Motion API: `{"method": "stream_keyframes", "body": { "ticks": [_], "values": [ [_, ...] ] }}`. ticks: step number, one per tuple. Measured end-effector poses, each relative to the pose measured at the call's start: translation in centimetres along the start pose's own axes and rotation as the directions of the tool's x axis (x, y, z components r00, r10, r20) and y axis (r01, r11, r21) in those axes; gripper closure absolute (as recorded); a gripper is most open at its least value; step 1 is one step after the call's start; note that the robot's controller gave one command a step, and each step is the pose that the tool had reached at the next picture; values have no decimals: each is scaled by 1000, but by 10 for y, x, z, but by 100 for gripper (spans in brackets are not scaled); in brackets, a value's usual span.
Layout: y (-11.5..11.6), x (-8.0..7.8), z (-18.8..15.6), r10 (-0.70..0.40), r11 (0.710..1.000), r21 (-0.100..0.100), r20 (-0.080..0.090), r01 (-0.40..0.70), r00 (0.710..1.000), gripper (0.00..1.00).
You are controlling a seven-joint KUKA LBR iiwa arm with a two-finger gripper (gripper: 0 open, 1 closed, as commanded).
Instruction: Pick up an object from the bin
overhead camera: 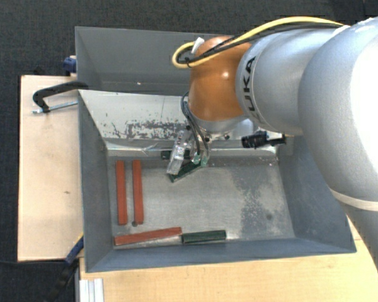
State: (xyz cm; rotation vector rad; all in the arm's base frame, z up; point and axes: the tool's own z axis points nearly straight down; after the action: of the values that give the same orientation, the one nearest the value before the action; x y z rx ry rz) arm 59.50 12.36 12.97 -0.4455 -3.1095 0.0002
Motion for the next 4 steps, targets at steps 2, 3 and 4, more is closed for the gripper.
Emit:
{"method": "stream_keyframes", "body": {
  "ticks": [2, 3, 4],
  "values": [
    [12, -2, -24, -54, 999, -3, 6, 54, 999, 0],
    [-7, -9, 2, -187, 982, -6, 10, 188, 982, 0],
    [-39, -10, 45, -284, 959, 0, 0, 284, 959, 0]
  ]
}}
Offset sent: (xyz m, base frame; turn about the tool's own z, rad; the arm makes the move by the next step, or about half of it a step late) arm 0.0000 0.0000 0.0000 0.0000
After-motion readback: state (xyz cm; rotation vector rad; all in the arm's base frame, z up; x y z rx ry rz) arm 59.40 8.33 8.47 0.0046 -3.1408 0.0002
